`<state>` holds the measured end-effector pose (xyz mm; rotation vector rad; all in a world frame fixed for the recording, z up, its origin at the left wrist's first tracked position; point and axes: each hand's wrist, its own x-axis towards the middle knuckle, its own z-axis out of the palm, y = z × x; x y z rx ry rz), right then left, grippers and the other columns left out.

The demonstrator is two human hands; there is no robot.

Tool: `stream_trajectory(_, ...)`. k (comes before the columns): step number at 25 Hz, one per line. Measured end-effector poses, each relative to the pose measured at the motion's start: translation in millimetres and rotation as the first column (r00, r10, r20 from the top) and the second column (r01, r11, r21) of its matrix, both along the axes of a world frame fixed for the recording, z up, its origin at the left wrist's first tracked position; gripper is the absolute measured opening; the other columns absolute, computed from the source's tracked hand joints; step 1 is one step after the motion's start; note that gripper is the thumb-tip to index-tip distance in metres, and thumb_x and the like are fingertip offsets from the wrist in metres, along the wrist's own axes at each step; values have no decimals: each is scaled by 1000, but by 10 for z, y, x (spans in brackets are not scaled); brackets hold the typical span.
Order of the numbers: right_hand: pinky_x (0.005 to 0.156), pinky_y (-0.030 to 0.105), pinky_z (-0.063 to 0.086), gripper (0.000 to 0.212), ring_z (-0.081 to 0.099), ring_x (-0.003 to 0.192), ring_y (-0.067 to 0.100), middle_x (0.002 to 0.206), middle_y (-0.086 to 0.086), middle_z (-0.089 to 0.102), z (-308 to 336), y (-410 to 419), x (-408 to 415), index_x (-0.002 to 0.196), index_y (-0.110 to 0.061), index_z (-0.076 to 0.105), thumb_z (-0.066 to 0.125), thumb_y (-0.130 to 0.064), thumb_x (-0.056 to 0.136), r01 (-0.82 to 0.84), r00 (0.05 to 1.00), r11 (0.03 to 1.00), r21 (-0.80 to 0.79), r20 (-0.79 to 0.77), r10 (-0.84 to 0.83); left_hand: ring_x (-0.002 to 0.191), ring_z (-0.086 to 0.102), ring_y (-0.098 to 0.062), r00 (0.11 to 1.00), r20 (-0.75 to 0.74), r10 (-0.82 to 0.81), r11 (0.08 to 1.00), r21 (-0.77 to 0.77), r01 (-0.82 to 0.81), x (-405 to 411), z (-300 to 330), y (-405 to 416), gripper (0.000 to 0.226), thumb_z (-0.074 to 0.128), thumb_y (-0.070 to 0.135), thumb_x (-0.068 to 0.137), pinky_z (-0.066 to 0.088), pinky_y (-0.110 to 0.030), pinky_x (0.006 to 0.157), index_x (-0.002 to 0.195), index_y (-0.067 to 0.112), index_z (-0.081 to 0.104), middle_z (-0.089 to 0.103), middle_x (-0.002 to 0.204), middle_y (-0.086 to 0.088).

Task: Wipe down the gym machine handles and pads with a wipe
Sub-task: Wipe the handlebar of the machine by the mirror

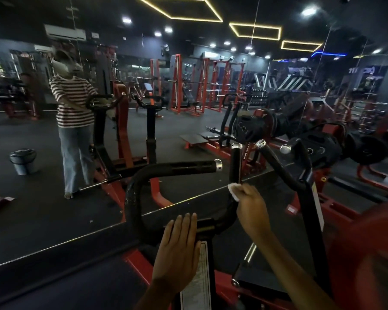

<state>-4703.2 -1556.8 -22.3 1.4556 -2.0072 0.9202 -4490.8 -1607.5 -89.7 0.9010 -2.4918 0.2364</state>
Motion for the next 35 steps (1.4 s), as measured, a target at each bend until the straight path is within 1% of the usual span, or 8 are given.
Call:
stream_trajectory(5, 76, 24, 55, 31, 60, 88, 10, 94, 4, 65, -416, 296, 313, 109, -8, 68, 73, -10, 78, -14, 997, 1000, -26, 80, 16, 125, 51, -30, 1000, -14, -9, 1000, -14, 9, -12, -11, -4, 61, 10, 37, 100, 25, -46, 107, 140, 3, 41, 51, 138, -15)
stream_trajectory(8, 93, 26, 43, 57, 54, 105, 20, 111, 8, 61, -410, 422, 652, 110, -13, 66, 43, -52, 76, -133, 915, 990, 38, 389, 108, 125, 51, -30, 999, -31, -12, 1000, -19, 12, -18, -22, 0, 60, 10, 37, 101, 23, -43, 108, 140, 3, 40, 51, 137, -15)
stream_trajectory(11, 88, 24, 47, 46, 56, 98, 7, 102, -4, 61, -581, 417, 882, 88, -44, 58, 42, -82, 69, -205, 832, 978, -41, 520, 196, 125, 51, -31, 999, -31, -19, 1000, -21, 19, -17, -19, -2, 60, 11, 38, 101, 24, -44, 108, 140, 3, 39, 51, 137, -15)
stream_trajectory(15, 62, 11, 45, 8, 54, 66, 0, 78, -12, 51, -250, 444, 655, 93, -20, 65, 57, -21, 93, -140, 925, 989, -42, 351, 146, 123, 52, -31, 1000, -24, -2, 999, -41, 1, -11, -14, 4, 60, 10, 37, 101, 26, -45, 107, 140, 2, 40, 53, 136, -16)
stream_trajectory(19, 80, 31, 55, 27, 59, 87, 19, 101, 12, 59, 644, 145, -41, 112, -3, 64, 57, 1, 87, 47, 984, 981, -188, 180, -13, 123, 52, -31, 1000, -11, -10, 999, -46, 9, -19, -34, -33, 60, 11, 38, 101, 25, -46, 106, 140, 3, 40, 52, 136, -16)
stream_trajectory(25, 97, 34, 47, 32, 57, 111, 27, 116, 16, 62, 1001, -527, -594, 116, 0, 62, 55, 7, 86, 46, 993, 999, 14, -106, -44, 123, 53, -32, 1000, -11, -22, 999, -38, 22, -27, -85, -59, 59, 11, 38, 100, 14, -42, 112, 139, 2, 37, 52, 137, -16)
stream_trajectory(32, 74, 29, 54, 18, 65, 85, 25, 91, 12, 69, 573, -401, -441, 100, 0, 69, 63, 5, 83, -8, 999, 999, -35, -53, 6, 124, 52, -31, 999, -39, -18, 998, -58, 16, -55, -116, -84, 61, 11, 38, 100, 26, -45, 106, 139, 3, 41, 50, 139, -15)
stream_trajectory(35, 78, 35, 55, 24, 64, 89, 28, 96, 14, 68, 315, -165, -277, 103, -1, 68, 63, 7, 81, 15, 1000, 999, -44, 0, -15, 127, 49, -31, 999, -33, -28, 997, -70, 25, -55, -122, -43, 58, 11, 37, 100, 26, -45, 108, 141, 3, 34, 48, 140, -15)
